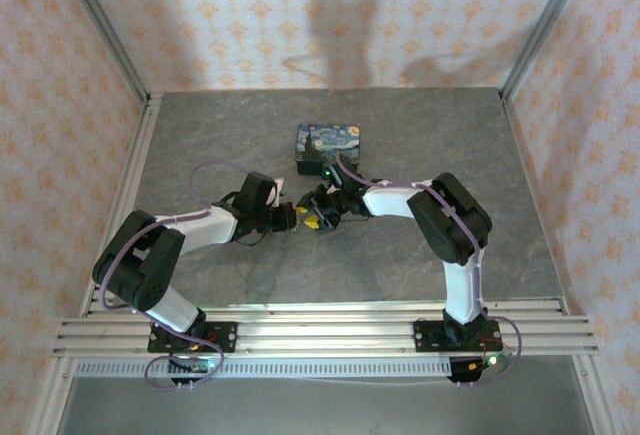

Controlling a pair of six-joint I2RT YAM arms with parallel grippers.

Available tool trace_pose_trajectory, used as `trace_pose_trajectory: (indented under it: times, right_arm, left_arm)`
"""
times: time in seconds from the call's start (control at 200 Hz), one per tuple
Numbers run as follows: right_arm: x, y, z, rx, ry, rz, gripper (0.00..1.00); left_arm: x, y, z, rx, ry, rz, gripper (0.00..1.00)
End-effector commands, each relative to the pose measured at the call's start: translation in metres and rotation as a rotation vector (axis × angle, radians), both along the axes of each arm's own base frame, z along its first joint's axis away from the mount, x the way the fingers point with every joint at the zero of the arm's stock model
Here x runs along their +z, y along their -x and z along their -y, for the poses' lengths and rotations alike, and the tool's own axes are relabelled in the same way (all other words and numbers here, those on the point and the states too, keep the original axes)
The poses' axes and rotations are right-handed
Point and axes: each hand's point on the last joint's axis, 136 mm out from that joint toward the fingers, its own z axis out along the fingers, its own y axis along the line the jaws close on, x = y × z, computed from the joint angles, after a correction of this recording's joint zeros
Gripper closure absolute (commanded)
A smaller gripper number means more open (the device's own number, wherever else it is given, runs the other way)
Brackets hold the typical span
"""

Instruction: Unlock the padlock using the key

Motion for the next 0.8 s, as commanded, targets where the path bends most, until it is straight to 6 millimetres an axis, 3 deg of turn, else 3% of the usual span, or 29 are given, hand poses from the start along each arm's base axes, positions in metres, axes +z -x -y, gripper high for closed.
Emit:
trace_pose_trajectory:
  times: [0.0,0.43,0.791]
  right_arm:
    - [-0.02,0.013,0.0,-0.006,0.056,-0.085,0.58]
    - [-0.024,0.017,-0.004,-0.007,0.076,-0.105,0.61]
    - [-0.029,0.017,-0.005,-0.018,0.087,-0.119,0.72]
  left_arm:
    - [-0.004,0.002,0.005,-0.012,0.018,0.004,1.0]
    - [-0.005,0.001,0.006,-0.01,0.028,0.005,1.0]
    - [-0.008,0.004,0.006,-0.009,0.035,0.002,1.0]
